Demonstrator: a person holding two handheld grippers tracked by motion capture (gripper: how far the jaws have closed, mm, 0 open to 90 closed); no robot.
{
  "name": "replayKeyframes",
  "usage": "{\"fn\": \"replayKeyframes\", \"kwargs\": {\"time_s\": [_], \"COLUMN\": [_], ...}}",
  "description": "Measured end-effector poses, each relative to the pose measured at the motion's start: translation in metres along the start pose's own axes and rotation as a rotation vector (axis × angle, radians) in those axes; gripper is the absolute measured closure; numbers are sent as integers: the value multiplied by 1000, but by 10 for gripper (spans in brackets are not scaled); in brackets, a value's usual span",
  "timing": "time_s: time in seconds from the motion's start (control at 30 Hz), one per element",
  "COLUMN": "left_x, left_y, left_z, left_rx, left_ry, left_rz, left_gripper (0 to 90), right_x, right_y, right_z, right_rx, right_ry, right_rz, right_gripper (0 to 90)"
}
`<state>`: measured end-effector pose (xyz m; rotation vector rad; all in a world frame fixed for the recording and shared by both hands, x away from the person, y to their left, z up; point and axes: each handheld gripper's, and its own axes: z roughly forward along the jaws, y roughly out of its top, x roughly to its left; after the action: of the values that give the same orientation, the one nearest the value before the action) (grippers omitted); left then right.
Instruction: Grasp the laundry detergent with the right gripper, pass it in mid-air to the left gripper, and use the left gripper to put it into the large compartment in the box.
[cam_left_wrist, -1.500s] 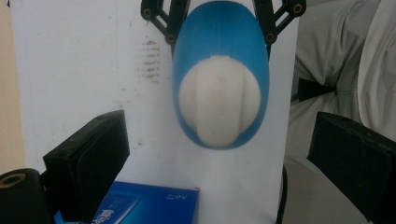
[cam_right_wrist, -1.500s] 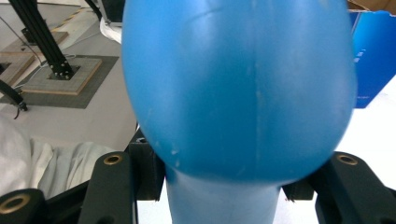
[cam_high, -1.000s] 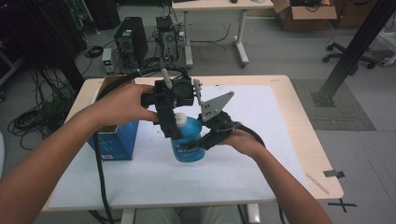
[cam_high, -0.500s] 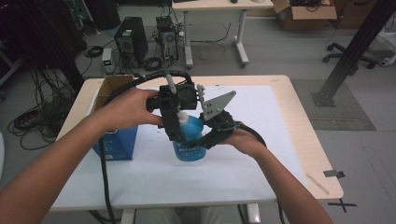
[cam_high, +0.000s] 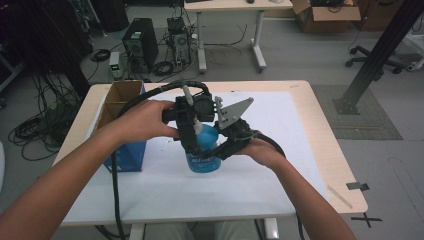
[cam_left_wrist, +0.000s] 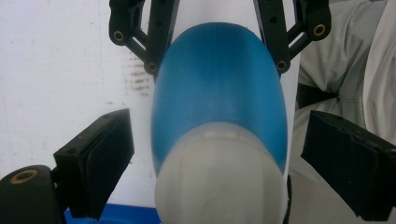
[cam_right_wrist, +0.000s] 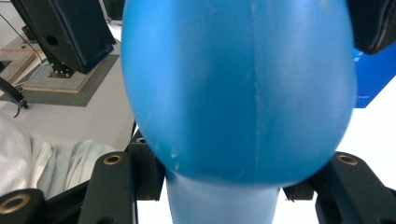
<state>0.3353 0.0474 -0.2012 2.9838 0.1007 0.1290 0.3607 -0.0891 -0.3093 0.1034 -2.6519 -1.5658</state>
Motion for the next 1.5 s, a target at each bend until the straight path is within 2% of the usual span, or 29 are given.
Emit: {"fn": "replayKeyframes", "kwargs": {"time_s": [0.57,0.7,1.1,1.23,1.5], "left_x": [2,2,3,4,3], "left_y": [-1,-1,-1,-1,-1], "left_z": [2,3,3,4,5], "left_rx": [7,11,18,18,25], "left_ry": [-12,-10,-18,-24,-26], "left_rz": [-6,-8,-4,-4,1], "left_gripper": [185,239,305,360,375], "right_x": [-1,0,0,0,1], "right_y": [0,0,0,0,0], "right_z": [0,0,1,1,1], "right_rx": [-5,-4,-4,-5,-3], "right_ry": [-1,0,3,2,2], "right_rz": [0,1,0,-5,-5], "right_gripper": [439,439,439,439,439]}}
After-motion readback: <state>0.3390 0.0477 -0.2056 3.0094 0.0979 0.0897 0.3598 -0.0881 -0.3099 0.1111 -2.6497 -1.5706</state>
